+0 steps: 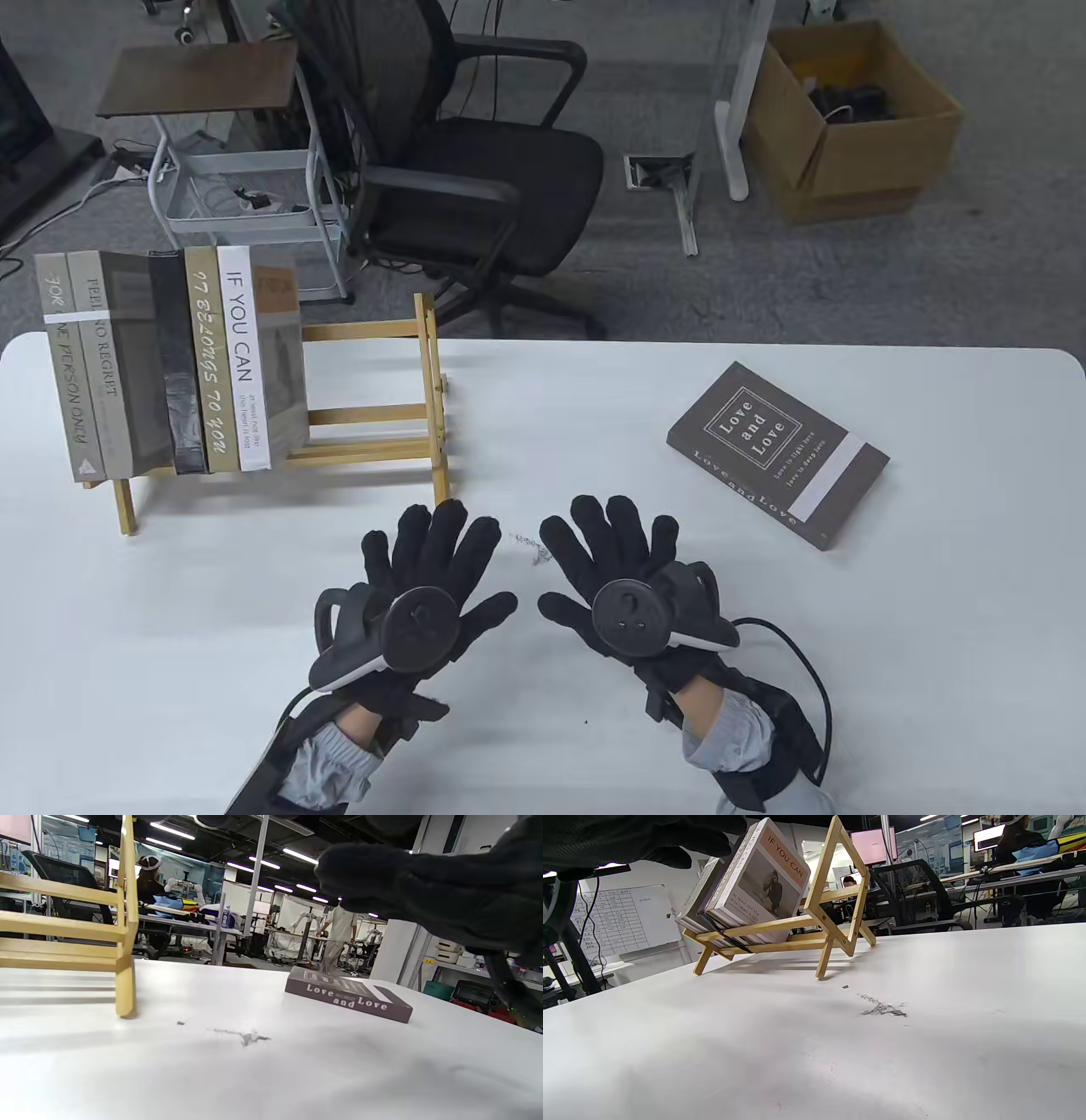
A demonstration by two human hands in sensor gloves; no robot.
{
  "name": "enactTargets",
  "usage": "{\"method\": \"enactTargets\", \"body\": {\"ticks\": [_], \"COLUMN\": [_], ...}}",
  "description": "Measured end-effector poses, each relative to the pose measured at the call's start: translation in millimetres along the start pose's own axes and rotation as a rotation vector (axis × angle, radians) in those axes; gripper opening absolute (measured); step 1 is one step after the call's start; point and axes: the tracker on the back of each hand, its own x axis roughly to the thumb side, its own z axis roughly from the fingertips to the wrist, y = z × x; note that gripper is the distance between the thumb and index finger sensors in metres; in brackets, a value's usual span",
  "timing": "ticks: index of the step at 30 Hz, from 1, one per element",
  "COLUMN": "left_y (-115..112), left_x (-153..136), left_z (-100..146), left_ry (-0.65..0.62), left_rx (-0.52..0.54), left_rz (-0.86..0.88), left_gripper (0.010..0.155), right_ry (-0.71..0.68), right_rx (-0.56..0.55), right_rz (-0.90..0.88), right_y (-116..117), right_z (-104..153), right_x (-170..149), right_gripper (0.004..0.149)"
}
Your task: Push a thick book into a tightly packed book rack slot
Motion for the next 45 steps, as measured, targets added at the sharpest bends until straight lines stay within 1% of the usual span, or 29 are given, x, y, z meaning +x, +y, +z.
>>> {"method": "enactTargets", "body": {"ticks": [10, 16, 18, 21, 24, 25, 28, 30, 31, 34, 36, 37, 41, 45], "left_y": [1.0, 1.4, 2.2, 5.3, 7.3, 7.7, 9.5, 11.7, 12.2, 14.2, 14.8, 15.0, 15.6, 15.1], "left_x": [-0.3, -0.5, -0.4, -0.8, -1.7, -1.9, -1.2, -0.5, -0.4, -0.9, -1.6, -1.9, -2.0, -2.5], "left_z": [0.0, 0.1, 0.6, 2.5, 3.7, 3.9, 5.1, 6.6, 7.0, 8.4, 8.6, 8.7, 9.0, 8.4], "left_ry": [0.004, 0.003, 0.002, 0.004, 0.008, 0.01, 0.013, 0.013, 0.013, 0.017, 0.019, 0.021, 0.03, 0.038], "left_rx": [0.006, 0.007, 0.009, 0.019, 0.026, 0.028, 0.032, 0.043, 0.045, 0.055, 0.057, 0.058, 0.061, 0.056], "left_rz": [0.003, 0.006, 0.008, 0.015, 0.017, 0.015, 0.008, 0.003, 0.002, -0.004, -0.004, -0.004, -0.016, -0.025], "left_gripper": [0.077, 0.077, 0.077, 0.077, 0.077, 0.077, 0.077, 0.077, 0.077, 0.076, 0.077, 0.076, 0.076, 0.076], "right_ry": [0.001, 0.012, 0.02, 0.056, 0.143, 0.188, 0.303, 0.397, 0.425, 0.564, 0.63, 0.678, 0.829, 0.932], "right_rx": [-0.005, -0.03, -0.033, -0.019, 0.018, 0.028, 0.031, 0.025, 0.025, 0.043, 0.044, 0.037, 0.013, 0.018], "right_rz": [-0.001, -0.015, -0.03, -0.06, -0.072, -0.074, -0.083, -0.113, -0.123, -0.159, -0.17, -0.184, -0.238, -0.255], "right_y": [-0.8, -8.2, -11.8, -14.7, -19.0, -22.1, -32.3, -39.4, -41.1, -47.2, -49.3, -49.7, -44.3, -37.0], "right_z": [-0.2, 0.3, -0.9, -2.4, -6.4, -8.2, -12.5, -15.8, -16.9, -21.5, -25.0, -27.3, -30.5, -27.4], "right_x": [0.5, -3.1, -8.4, -24.9, -57.6, -73.0, -114.5, -148.8, -159.0, -204.8, -226.8, -242.1, -287.2, -317.5], "right_gripper": [0.077, 0.077, 0.077, 0.077, 0.079, 0.079, 0.081, 0.083, 0.084, 0.085, 0.086, 0.086, 0.085, 0.084]}}
